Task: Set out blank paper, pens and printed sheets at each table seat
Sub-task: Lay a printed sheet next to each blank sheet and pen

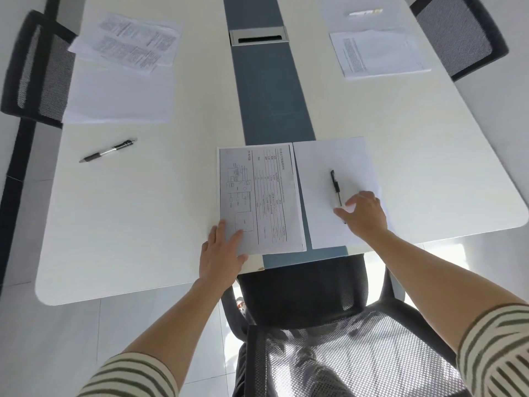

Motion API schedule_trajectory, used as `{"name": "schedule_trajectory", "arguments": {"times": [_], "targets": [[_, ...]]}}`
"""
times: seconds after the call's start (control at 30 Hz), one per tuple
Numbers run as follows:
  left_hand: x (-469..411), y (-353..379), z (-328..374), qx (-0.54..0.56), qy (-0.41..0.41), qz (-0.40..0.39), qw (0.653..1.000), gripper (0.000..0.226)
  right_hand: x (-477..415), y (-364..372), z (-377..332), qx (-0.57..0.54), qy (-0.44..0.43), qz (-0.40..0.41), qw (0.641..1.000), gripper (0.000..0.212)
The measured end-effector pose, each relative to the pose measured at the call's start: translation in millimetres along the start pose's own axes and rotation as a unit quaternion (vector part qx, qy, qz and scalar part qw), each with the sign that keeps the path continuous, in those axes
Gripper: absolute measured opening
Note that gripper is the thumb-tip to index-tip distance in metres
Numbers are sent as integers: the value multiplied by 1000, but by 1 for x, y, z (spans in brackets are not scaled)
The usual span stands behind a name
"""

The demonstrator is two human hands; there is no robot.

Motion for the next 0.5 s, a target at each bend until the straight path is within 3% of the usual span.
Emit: {"name": "schedule_trajectory", "arguments": {"times": [0.17,0.27,0.4,0.5], "targets": [[19,-16,1,59,-4,19,998,48,42,-19,-20,-25,-38,13,999,34],[45,-38,-6,141,-10,35,989,44,91,-21,-37,-75,-59,-34,995,26],[104,-58,-33,328,-61,-21,943,27,167,-21,-60,-164,-73,-101,979,5],[163,-72,-50,402,-96,-36,910,14,215,-20,-73,-232,-71,-133,961,5]]}}
Point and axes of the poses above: each hand's wrist, its own x-axis away from the middle knuckle, its own y-axis out of the palm, z = x × y, the point moved 9 cm from there along -x, towards the middle knuckle, and after that the axes turned 8 degrees about -x, right-handed, at the moved point
